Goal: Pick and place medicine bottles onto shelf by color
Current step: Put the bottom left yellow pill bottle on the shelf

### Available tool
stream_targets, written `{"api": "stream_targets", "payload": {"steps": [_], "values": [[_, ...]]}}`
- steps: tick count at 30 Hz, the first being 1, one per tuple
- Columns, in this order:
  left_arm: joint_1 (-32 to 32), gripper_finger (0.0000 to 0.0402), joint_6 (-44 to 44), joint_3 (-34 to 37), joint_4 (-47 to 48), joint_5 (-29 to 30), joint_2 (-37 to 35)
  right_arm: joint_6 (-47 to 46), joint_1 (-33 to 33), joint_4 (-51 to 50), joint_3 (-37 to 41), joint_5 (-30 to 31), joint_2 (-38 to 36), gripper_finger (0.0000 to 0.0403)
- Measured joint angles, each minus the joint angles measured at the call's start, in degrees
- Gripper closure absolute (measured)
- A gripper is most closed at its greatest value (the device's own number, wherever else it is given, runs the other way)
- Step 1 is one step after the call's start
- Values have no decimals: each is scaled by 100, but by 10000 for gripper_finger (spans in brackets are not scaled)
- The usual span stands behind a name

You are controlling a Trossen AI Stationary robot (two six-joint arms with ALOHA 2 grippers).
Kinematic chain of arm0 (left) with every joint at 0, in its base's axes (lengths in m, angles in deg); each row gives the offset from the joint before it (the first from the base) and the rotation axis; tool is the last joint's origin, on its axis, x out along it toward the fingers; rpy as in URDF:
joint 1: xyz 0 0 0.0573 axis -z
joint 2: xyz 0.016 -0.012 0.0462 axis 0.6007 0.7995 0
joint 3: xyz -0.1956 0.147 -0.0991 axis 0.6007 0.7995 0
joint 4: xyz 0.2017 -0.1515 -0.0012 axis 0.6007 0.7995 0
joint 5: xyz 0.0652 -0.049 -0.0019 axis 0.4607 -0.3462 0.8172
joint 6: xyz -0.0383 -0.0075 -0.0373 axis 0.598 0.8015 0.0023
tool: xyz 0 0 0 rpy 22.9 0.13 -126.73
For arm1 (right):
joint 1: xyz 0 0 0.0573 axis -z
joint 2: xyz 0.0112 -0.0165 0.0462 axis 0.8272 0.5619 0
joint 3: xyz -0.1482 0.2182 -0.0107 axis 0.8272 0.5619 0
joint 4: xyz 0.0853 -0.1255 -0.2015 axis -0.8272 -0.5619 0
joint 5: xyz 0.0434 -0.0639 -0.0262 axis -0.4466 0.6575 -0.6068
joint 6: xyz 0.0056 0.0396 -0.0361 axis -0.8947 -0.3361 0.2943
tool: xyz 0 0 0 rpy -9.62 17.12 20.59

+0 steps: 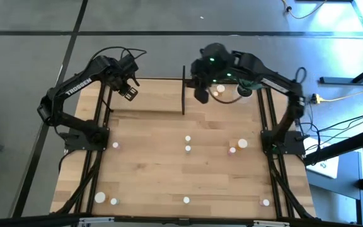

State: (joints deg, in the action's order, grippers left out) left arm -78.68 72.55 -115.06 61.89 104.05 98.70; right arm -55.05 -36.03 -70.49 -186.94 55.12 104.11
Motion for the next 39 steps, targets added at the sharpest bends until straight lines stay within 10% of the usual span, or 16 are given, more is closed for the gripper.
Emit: {"api": "stream_targets", "payload": {"steps": [39], "values": [[-1291, 296, 50, 122, -1138, 283, 1219, 9, 158, -8, -371, -446, 615, 384]]}}
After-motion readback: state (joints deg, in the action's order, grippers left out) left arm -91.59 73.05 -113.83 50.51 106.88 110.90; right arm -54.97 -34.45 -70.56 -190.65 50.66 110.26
